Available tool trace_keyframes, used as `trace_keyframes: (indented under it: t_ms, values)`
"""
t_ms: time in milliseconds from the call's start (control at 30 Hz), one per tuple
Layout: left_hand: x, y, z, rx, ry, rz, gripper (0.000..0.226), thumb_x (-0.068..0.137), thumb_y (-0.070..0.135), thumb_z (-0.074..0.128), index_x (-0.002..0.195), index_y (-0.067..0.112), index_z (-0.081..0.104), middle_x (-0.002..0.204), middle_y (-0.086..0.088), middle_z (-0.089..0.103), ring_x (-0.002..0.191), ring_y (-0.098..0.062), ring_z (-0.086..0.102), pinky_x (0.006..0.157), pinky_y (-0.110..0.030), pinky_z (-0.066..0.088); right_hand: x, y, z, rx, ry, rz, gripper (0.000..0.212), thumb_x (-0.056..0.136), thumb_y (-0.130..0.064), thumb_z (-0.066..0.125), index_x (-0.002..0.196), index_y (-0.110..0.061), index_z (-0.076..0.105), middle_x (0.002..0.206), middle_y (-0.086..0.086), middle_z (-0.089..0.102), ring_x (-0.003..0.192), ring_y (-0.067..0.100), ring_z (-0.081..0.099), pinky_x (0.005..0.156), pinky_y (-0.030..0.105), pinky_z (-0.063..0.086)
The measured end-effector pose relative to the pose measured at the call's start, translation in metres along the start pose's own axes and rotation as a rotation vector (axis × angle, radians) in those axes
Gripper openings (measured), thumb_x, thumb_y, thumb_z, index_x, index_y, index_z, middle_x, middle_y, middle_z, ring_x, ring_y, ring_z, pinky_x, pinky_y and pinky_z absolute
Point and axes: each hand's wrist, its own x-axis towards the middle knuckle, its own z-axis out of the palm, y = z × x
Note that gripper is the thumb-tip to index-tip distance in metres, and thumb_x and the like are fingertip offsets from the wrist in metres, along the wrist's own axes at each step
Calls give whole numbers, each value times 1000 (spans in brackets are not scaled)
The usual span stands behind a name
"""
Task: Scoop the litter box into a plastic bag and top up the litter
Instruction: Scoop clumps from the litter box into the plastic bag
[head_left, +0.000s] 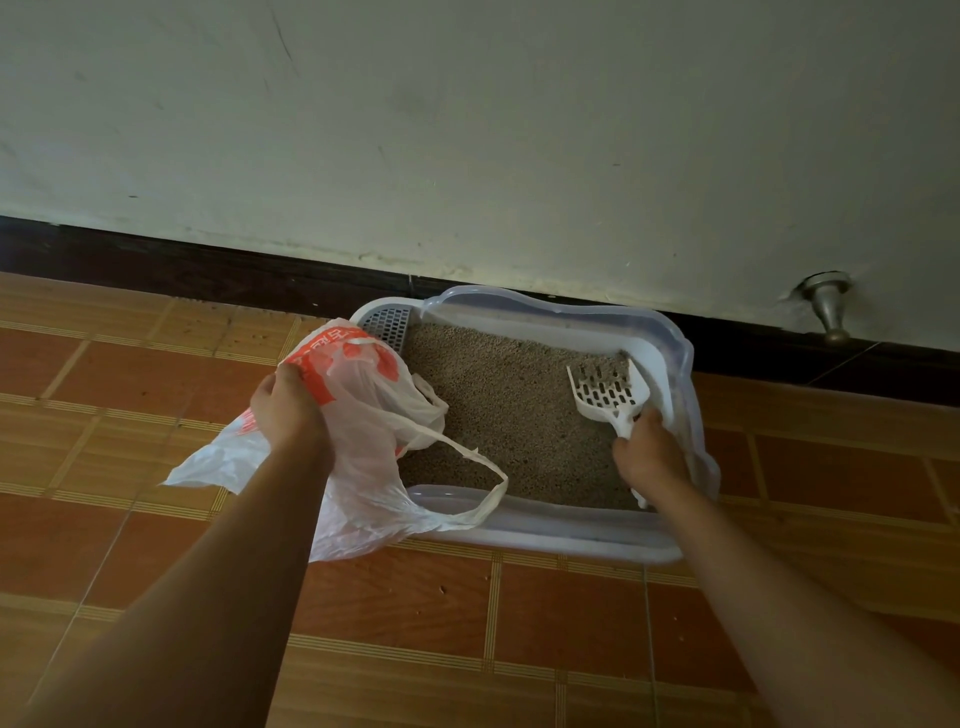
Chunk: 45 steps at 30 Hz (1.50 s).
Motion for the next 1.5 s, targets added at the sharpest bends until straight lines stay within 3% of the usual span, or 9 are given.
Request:
trace_keyframes:
  t_ms: [200, 333, 600, 867, 1100, 1200, 1300, 1400, 1500]
  values:
    - [-3, 1, 0, -17, 1, -4, 38, 99, 30, 36, 131, 14, 49, 113, -3, 57, 99, -16, 52, 83, -31, 44, 2, 1, 0, 182, -23, -30, 39, 92, -10, 47, 127, -2, 32, 106, 20, 57, 81, 31, 59, 64, 39, 51]
    - [0, 1, -2, -4, 2, 0, 39, 99, 31, 36, 131, 14, 50, 121, -6, 59, 99, -17, 54, 83, -31, 45, 2, 2, 0, 338, -73, -34, 30, 92, -9, 47, 119, -1, 36, 98, 21, 56, 66, 24, 55, 48, 28, 42]
    - [-1, 5, -6, -5, 9, -2, 37, 99, 31, 37, 128, 15, 52, 117, -4, 60, 99, -17, 54, 83, -30, 45, -7, 2, -8, 275, -120, -183, 21, 90, -11, 53, 104, -6, 39, 90, 13, 56, 63, 17, 52, 46, 24, 41]
    - [-1, 9, -16, -37, 40, 1, 36, 98, 31, 38, 128, 15, 50, 113, -3, 58, 102, -18, 54, 92, -35, 47, -16, -6, -10, 242, -123, -286, 21, 86, -14, 57, 100, -10, 42, 88, 10, 57, 65, 19, 53, 55, 33, 46]
    - [-3, 14, -28, -61, 76, 26, 38, 97, 29, 39, 129, 12, 52, 120, -6, 60, 102, -18, 55, 84, -30, 46, -25, -16, -9, 240, -81, -327, 20, 85, -15, 59, 98, -11, 43, 89, 9, 57, 71, 22, 56, 64, 41, 53]
    - [-3, 16, -35, -69, 83, 37, 39, 96, 26, 41, 128, 7, 54, 123, -11, 60, 112, -25, 57, 82, -30, 47, -28, -22, -9, 233, -49, -351, 19, 85, -17, 59, 96, -14, 43, 87, 8, 58, 71, 29, 59, 64, 43, 54]
    - [-2, 18, -43, -67, 69, 45, 37, 96, 25, 42, 125, 8, 56, 109, -9, 63, 95, -18, 59, 70, -24, 48, -31, -27, -8, 210, -55, -378, 19, 84, -19, 59, 94, -16, 44, 83, 7, 58, 69, 28, 59, 62, 44, 53]
    - [-2, 19, -53, -72, 46, 51, 30, 96, 24, 41, 115, 10, 59, 89, 1, 59, 77, -10, 54, 60, -21, 45, -35, -33, -4, 168, -83, -425, 18, 84, -18, 59, 93, -16, 44, 80, 6, 56, 62, 20, 51, 54, 34, 42]
    - [-4, 22, -61, -60, 41, 71, 22, 95, 21, 42, 84, 16, 61, 76, 2, 56, 69, -10, 52, 58, -21, 45, -39, -41, -2, 173, -87, -464, 18, 85, -16, 59, 92, -16, 42, 77, 4, 53, 59, 16, 48, 51, 28, 38]
